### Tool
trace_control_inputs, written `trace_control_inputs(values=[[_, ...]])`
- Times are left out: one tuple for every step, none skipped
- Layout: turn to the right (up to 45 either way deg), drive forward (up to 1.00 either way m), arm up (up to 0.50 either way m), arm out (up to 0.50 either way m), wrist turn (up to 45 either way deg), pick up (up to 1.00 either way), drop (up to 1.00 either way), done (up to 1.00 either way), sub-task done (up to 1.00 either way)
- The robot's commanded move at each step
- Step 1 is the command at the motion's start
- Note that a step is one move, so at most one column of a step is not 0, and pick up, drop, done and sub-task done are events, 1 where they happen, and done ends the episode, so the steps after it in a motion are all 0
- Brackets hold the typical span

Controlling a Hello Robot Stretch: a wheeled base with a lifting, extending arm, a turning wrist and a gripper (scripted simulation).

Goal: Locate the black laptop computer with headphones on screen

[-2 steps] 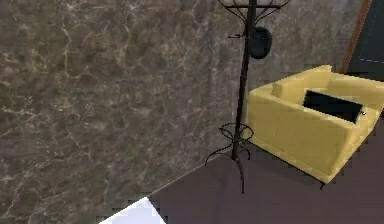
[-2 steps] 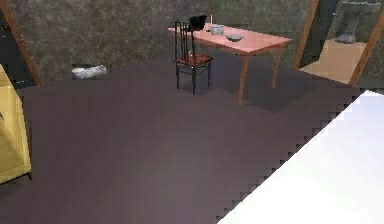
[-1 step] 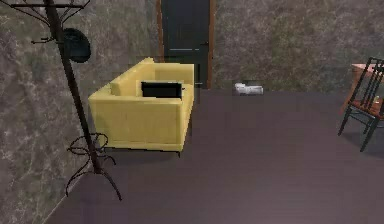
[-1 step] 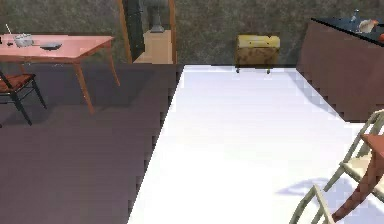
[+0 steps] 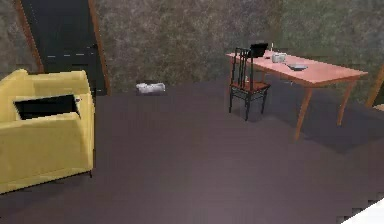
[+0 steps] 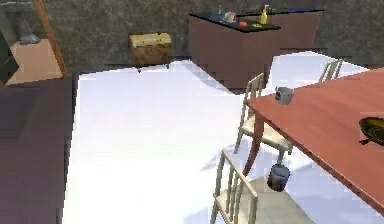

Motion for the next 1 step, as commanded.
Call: trace_control_inputs(values=[[3.0, 0.00, 0.00, 0.00, 0.0, 0.00, 0.00, 0.00, 0.00]])
